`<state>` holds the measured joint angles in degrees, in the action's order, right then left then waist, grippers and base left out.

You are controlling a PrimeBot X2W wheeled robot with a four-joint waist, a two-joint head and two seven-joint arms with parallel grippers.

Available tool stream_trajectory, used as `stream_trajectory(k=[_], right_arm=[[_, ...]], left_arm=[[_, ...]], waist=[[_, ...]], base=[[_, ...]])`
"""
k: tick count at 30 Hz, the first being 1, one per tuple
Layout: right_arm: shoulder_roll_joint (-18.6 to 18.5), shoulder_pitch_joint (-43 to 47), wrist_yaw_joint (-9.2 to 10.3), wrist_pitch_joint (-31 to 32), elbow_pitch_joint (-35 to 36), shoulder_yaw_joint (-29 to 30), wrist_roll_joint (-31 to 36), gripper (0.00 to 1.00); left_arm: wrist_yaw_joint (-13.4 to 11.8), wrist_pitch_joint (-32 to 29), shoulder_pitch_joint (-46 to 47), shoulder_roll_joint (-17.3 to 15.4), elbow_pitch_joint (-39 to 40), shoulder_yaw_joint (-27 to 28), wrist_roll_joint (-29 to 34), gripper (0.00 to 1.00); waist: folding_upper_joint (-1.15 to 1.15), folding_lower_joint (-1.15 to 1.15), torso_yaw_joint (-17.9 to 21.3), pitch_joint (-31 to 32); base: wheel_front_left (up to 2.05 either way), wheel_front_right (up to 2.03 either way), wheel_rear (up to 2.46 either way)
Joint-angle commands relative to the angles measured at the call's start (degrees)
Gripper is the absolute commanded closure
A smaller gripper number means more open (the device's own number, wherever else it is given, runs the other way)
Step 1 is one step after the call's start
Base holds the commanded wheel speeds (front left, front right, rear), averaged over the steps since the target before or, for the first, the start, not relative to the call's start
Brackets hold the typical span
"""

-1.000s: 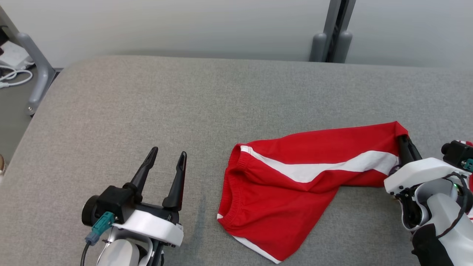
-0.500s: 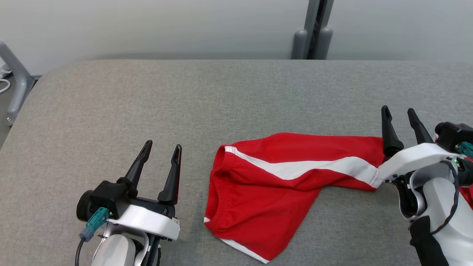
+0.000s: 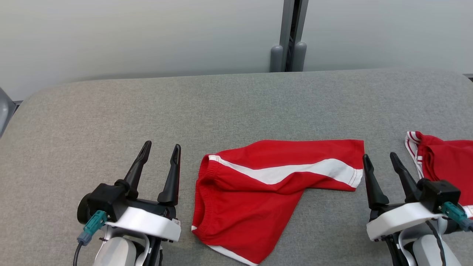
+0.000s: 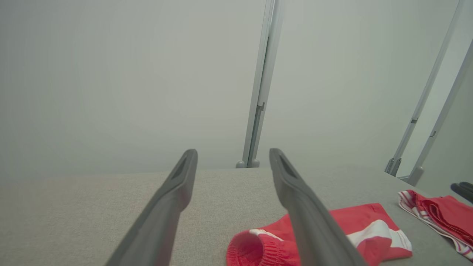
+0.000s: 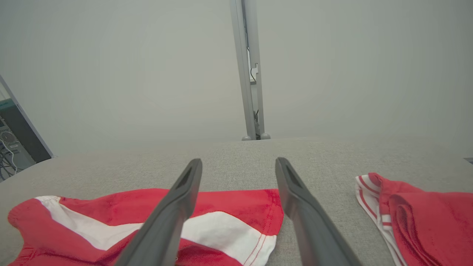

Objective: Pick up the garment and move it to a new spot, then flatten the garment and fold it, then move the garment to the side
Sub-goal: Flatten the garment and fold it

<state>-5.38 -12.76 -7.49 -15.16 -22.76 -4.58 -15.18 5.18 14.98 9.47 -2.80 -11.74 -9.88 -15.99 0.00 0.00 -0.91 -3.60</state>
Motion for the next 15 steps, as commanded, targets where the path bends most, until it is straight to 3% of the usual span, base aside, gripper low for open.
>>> stream_trajectory(k=[1,15], right_arm=[[-0.3,0.6,0.00,0.0,0.5,0.1,0.5,0.00],[1.0,-0.5,0.00,0.0,-1.8,1.9,1.0,0.00]], left_arm=[[-0.2,0.2,-0.7,-0.2,0.2,0.1,-0.2,0.00],[0.7,0.2,2.6,-0.2,-5.2,-2.6,-1.6,0.00]], waist=[[0.00,0.00,0.2,0.0],[0.00,0.00,1.9,-2.3]], base=[[0.00,0.00,0.00],[0.00,0.00,0.00]])
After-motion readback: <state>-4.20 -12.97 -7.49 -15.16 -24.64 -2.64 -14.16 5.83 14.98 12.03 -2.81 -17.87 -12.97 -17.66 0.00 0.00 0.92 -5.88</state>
